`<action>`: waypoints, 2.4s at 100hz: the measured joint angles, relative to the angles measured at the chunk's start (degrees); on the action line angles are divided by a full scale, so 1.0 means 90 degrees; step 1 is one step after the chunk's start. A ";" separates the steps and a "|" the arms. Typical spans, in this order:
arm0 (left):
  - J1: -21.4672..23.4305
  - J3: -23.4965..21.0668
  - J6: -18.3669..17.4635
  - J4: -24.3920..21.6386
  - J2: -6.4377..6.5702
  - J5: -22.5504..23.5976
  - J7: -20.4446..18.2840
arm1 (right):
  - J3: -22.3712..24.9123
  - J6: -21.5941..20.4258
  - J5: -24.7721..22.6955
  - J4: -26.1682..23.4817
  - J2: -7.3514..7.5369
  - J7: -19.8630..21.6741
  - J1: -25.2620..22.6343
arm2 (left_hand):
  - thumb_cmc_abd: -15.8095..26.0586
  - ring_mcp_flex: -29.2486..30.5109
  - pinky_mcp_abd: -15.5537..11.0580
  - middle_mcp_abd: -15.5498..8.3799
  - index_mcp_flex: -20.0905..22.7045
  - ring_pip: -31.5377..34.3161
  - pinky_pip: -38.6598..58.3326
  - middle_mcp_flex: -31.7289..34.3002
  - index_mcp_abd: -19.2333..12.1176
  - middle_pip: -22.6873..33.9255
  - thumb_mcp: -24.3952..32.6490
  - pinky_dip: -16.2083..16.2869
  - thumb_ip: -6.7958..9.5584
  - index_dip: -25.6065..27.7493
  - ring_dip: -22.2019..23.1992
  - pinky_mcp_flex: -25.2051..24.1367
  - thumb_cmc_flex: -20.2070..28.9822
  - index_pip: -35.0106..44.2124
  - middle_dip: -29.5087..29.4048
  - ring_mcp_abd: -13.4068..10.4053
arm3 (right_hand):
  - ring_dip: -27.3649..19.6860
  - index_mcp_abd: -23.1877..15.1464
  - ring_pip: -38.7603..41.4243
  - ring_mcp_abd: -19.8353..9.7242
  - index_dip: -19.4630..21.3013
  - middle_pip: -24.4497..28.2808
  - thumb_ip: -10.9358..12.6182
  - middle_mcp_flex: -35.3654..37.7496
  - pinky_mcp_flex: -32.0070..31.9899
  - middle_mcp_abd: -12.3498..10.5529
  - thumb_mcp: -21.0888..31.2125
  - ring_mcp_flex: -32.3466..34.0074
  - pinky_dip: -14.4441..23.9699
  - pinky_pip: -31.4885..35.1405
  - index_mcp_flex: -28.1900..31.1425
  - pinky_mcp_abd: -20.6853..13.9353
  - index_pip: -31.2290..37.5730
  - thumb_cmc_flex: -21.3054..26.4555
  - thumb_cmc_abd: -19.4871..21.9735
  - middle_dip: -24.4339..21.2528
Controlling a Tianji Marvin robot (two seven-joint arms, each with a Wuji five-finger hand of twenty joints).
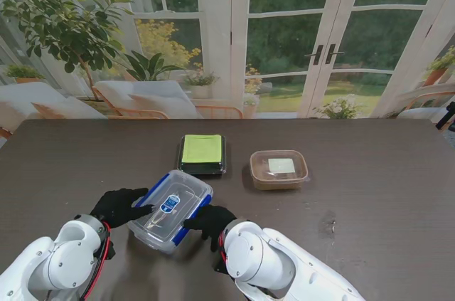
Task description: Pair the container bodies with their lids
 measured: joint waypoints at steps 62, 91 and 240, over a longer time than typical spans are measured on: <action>-0.1189 0.0503 0.0141 0.1186 0.0061 -0.1297 -0.0569 | 0.0560 -0.0007 0.0078 0.0009 0.0111 0.0137 -0.0163 | -0.0047 0.0071 0.0077 -0.0006 0.0936 0.0541 0.0186 0.0386 0.0013 0.0265 -0.0002 0.0741 -0.0004 0.1187 0.0486 0.0086 -0.0162 0.0875 0.0560 0.0088 | 0.0001 -0.0158 0.0000 0.0000 0.0000 -0.0002 0.0000 -0.0002 -0.0007 0.0000 0.0000 0.0000 0.0000 0.0000 -0.0076 0.0000 -0.0211 0.0000 0.0000 0.0000; -0.1243 0.0542 0.0209 0.1212 0.0053 -0.1353 -0.0516 | 0.0589 0.0006 0.0122 0.0065 0.0119 0.0132 -0.0135 | -0.0661 0.0804 0.0150 -0.0117 0.1303 0.3031 0.4514 0.1247 0.0451 0.1898 0.0973 0.0894 -0.0739 0.2034 0.2045 -0.0410 -0.0173 0.3271 0.2764 0.0117 | 0.0001 -0.0158 0.0000 0.0000 0.0000 -0.0001 0.0000 -0.0002 -0.0009 0.0000 0.0000 0.0000 0.0000 0.0000 -0.0076 0.0000 -0.0211 0.0000 0.0000 0.0000; 0.0209 -0.0477 0.0979 0.0539 -0.0620 -0.3753 0.1468 | 0.1171 0.0290 0.0182 -0.0095 0.0217 0.0243 -0.0268 | -0.0923 0.1620 0.0611 0.0166 0.0635 0.5177 0.6273 0.1567 0.0921 0.3770 -0.0788 0.1021 -0.0942 0.1626 0.3397 -0.0056 0.1682 0.5090 0.5567 0.0301 | 0.0001 -0.0158 0.0000 0.0000 0.0000 -0.0008 -0.0001 -0.0002 -0.0018 0.0000 0.0000 -0.0005 0.0000 0.0000 -0.0076 0.0000 -0.0212 0.0000 0.0000 0.0000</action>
